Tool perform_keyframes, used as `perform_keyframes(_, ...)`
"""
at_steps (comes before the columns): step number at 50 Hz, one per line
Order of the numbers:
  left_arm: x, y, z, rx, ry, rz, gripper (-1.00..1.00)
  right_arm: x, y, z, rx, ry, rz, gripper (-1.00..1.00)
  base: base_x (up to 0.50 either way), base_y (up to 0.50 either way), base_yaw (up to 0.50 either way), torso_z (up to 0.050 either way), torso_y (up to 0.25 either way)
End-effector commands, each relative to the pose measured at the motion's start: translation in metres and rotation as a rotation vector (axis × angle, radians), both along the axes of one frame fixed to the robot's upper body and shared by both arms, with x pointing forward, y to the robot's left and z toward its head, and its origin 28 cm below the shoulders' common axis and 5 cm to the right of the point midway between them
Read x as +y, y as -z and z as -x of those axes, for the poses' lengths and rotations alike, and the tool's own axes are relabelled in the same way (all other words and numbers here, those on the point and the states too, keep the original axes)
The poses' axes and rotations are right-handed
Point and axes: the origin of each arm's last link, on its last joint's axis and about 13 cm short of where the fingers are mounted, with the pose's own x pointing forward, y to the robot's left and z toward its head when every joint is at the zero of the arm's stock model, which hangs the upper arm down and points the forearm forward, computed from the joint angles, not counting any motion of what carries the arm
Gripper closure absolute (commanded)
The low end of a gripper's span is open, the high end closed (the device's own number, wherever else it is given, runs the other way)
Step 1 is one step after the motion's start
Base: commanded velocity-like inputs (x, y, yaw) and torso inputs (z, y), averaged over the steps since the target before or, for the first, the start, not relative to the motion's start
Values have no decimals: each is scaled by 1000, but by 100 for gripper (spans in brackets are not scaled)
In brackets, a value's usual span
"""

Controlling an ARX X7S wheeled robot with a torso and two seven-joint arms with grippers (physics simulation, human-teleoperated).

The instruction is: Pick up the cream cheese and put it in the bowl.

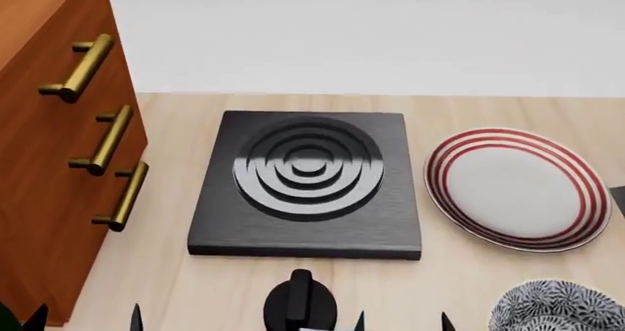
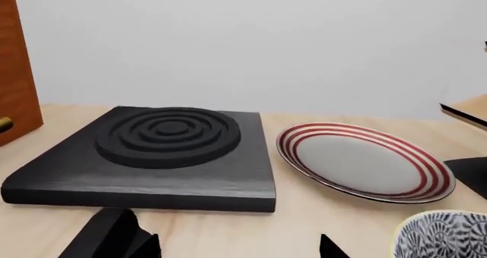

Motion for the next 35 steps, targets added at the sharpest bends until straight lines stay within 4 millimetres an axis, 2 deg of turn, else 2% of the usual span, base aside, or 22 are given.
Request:
perform_keyframes(1,0,0,1,0,1,-2,-100,-1,-2,0,-6,4,-1,-100,203,0,0,0,0)
perform_keyframes(35,-1,-6,1,-4,-2,-11,-100,-1,-4,3,-10,-5,0,-100,202,0,0,0,0)
